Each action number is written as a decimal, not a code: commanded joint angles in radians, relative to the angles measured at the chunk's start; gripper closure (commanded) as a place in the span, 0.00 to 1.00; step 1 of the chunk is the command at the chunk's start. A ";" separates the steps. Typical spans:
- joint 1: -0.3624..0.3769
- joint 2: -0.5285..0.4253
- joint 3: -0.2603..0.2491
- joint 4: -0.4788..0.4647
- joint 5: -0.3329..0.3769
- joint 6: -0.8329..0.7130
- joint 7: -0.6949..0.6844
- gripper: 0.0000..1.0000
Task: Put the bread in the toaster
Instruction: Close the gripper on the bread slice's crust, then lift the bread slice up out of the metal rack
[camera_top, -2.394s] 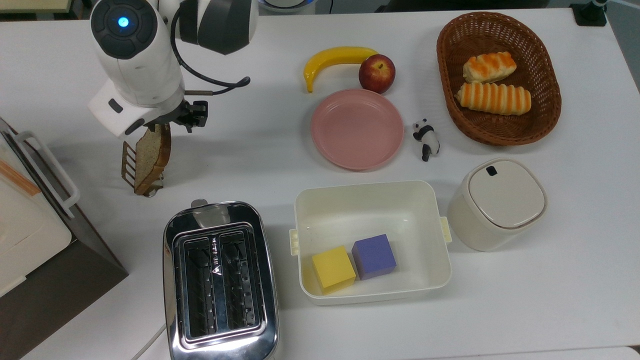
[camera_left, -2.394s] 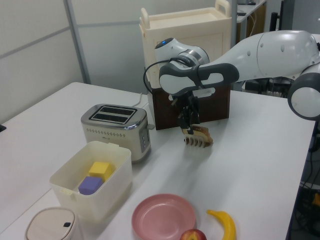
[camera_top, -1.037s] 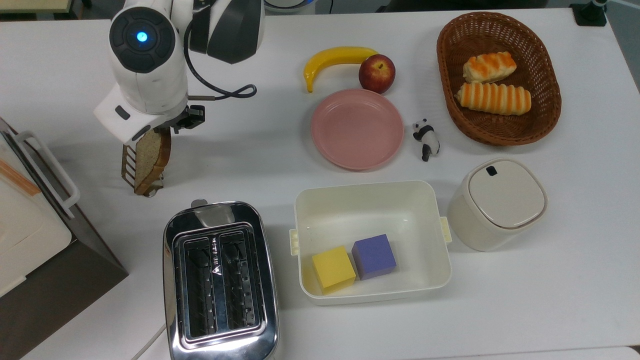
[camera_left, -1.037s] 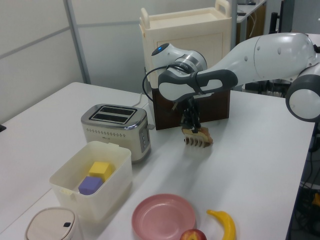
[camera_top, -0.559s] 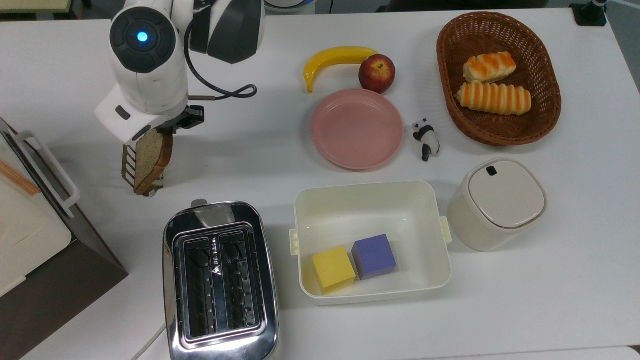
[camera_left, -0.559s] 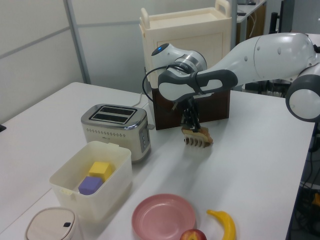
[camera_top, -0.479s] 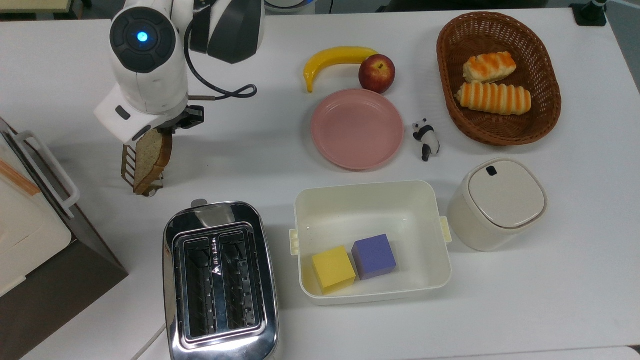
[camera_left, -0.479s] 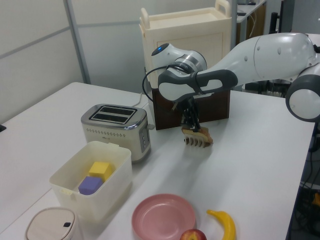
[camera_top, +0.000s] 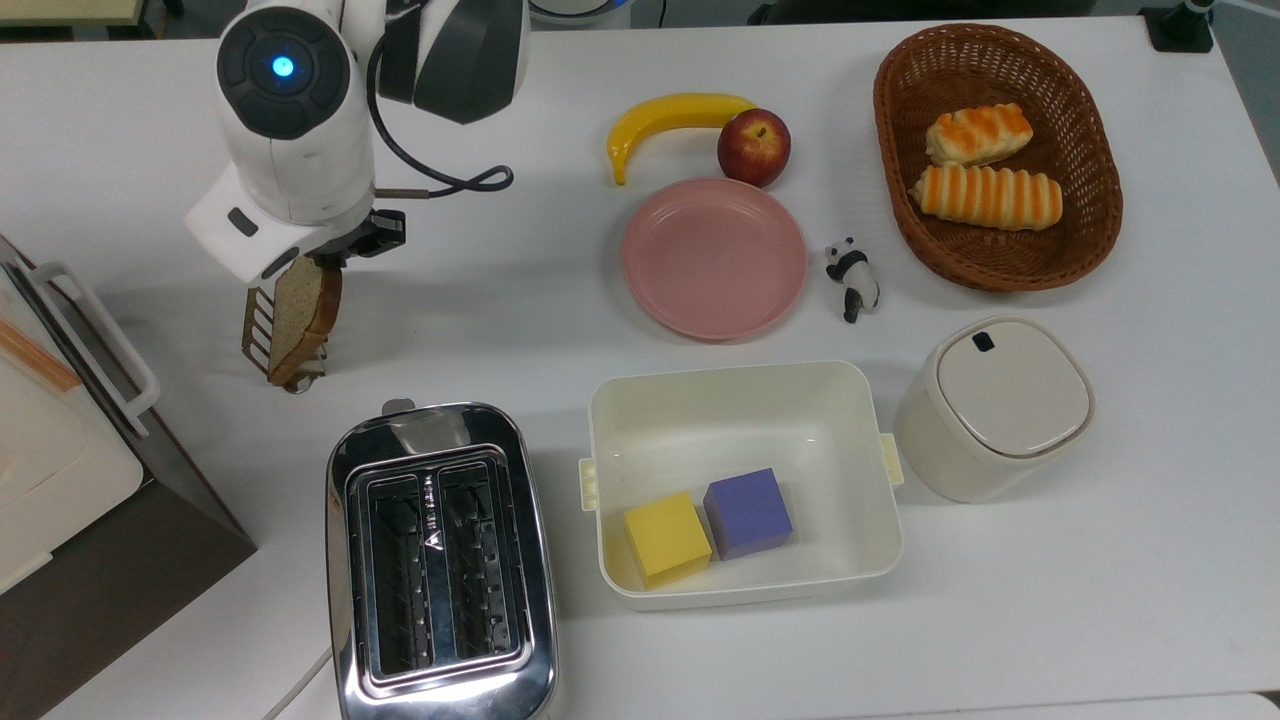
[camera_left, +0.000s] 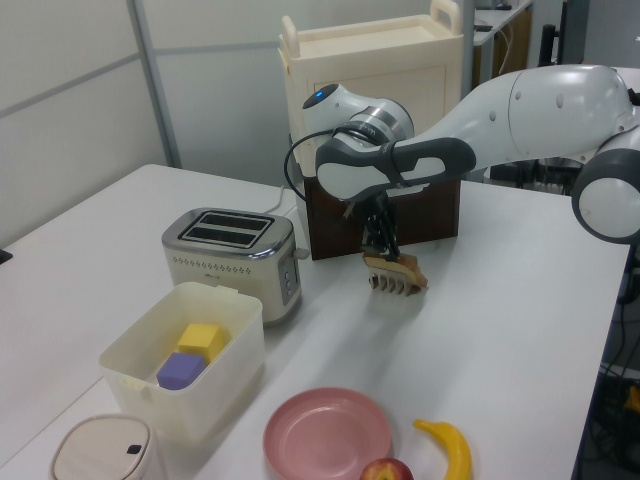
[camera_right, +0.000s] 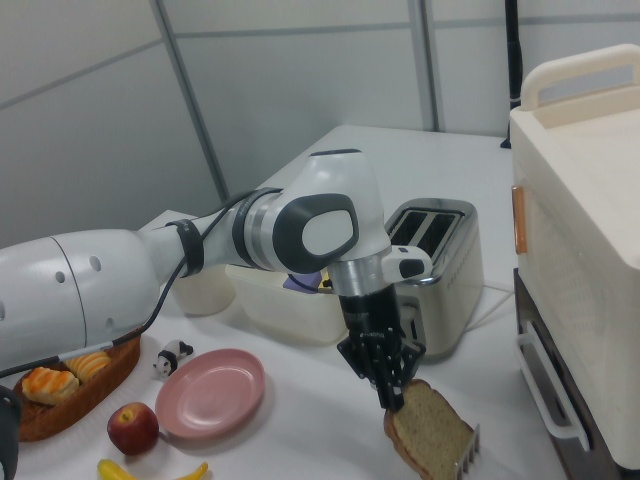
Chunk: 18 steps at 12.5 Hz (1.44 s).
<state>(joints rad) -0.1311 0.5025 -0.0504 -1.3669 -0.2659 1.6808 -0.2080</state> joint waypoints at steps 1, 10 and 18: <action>0.007 -0.050 -0.005 -0.021 -0.023 0.011 -0.017 0.84; 0.008 -0.127 0.001 0.057 0.045 0.022 0.031 0.88; 0.008 -0.151 0.001 0.117 0.308 0.264 0.114 1.00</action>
<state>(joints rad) -0.1279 0.3762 -0.0479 -1.2328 -0.0324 1.8444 -0.1181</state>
